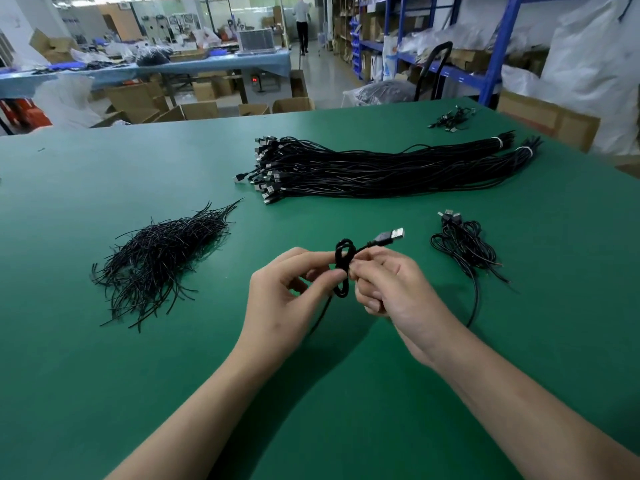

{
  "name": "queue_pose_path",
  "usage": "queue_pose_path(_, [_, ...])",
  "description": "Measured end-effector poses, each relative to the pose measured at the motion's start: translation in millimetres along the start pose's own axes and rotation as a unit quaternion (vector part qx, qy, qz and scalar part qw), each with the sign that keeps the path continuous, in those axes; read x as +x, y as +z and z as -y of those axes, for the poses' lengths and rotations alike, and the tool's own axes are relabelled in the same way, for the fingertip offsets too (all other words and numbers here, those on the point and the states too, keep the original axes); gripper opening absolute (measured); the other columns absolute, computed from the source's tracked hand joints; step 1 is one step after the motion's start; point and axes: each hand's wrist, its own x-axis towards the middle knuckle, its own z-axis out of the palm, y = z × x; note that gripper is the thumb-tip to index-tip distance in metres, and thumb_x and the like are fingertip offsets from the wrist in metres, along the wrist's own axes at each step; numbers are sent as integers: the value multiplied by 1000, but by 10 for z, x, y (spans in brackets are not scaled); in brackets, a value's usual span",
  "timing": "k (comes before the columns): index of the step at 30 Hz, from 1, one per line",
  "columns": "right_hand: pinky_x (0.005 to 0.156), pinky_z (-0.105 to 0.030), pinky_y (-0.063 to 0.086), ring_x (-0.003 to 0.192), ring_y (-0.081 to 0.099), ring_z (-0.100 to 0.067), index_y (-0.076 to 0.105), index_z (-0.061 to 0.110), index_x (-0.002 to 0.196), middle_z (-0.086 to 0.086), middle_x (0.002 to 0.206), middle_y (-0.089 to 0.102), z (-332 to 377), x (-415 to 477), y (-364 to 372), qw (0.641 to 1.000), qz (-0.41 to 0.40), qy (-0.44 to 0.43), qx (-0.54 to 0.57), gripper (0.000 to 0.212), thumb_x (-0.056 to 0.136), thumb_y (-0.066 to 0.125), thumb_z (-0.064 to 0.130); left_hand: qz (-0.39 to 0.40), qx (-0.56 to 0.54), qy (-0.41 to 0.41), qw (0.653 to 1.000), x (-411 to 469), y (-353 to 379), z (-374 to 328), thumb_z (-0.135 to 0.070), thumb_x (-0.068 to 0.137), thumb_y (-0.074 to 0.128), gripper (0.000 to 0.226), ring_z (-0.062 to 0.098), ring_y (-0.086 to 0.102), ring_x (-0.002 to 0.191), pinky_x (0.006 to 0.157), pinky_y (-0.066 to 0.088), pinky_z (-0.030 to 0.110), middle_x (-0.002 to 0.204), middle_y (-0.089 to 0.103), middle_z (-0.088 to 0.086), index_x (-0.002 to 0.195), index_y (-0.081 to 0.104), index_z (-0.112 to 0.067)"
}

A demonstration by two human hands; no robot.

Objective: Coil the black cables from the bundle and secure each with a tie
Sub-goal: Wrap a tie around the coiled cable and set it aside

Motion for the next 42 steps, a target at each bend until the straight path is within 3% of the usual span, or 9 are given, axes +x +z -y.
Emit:
queue_pose_path(3, [51,-18,28,50,36,-3,58,14,79,14,55,42,-5,14,-26,989,-18,-82,-124,22,101,55,14,9,-145,-129,981,6,7,-75,-34,99,62,21,20,71,67,53,47,24,74,72,3,91,77,-22])
queue_pose_path(8, [47,-21,32,49,44,-9,61,18,79,-3,64,59,-55,-26,12,933,-53,-190,-301,21,99,57,22,89,-145,-271,948,32,-57,-79,-68,85,55,54,21,67,54,43,41,23,70,71,12,68,73,-20])
queue_pose_path(14, [50,-25,29,51,37,-13,55,11,79,-4,59,50,-25,-30,-37,909,-18,-198,-366,18,97,59,11,165,-234,-357,889,83,-156,-17,-63,71,71,43,8,66,64,44,39,17,87,76,7,77,81,-22])
queue_pose_path(21, [52,-27,31,51,36,-7,58,19,75,8,54,44,-12,0,-81,944,17,-133,-300,24,99,57,18,131,-179,-272,936,61,-150,3,-41,71,84,29,5,57,67,52,35,16,80,71,-4,91,80,-20])
queue_pose_path(28, [48,-27,17,50,23,-13,57,22,73,7,54,27,-56,11,-40,999,36,25,-30,27,98,53,12,68,-22,-56,996,40,-95,8,-14,83,82,14,0,63,73,57,39,25,86,74,-9,92,77,-24])
queue_pose_path(33, [42,-21,18,44,26,-7,49,12,78,10,50,33,-17,2,-40,985,66,115,111,25,103,45,9,46,111,128,984,61,-136,12,-13,84,82,14,9,65,87,75,42,16,92,70,-9,97,78,-18])
queue_pose_path(36, [41,-19,18,44,25,-6,43,17,72,8,54,28,5,-20,-64,972,84,147,165,33,105,42,12,12,203,231,952,105,-146,32,-23,88,78,11,20,57,81,76,45,26,89,63,-4,98,80,-19])
queue_pose_path(39, [44,-20,19,46,26,-7,50,11,80,8,55,27,4,-22,-77,981,80,123,125,26,105,43,13,42,154,175,971,61,-150,51,-22,90,74,11,17,57,68,66,45,27,81,61,-10,101,78,-24])
queue_pose_path(42, [48,-22,22,50,28,-10,56,12,85,8,55,32,-9,-11,-50,998,47,43,-8,19,103,50,12,67,-49,-26,996,1,-121,15,-38,94,61,21,19,70,65,58,45,24,81,73,-2,93,78,-26])
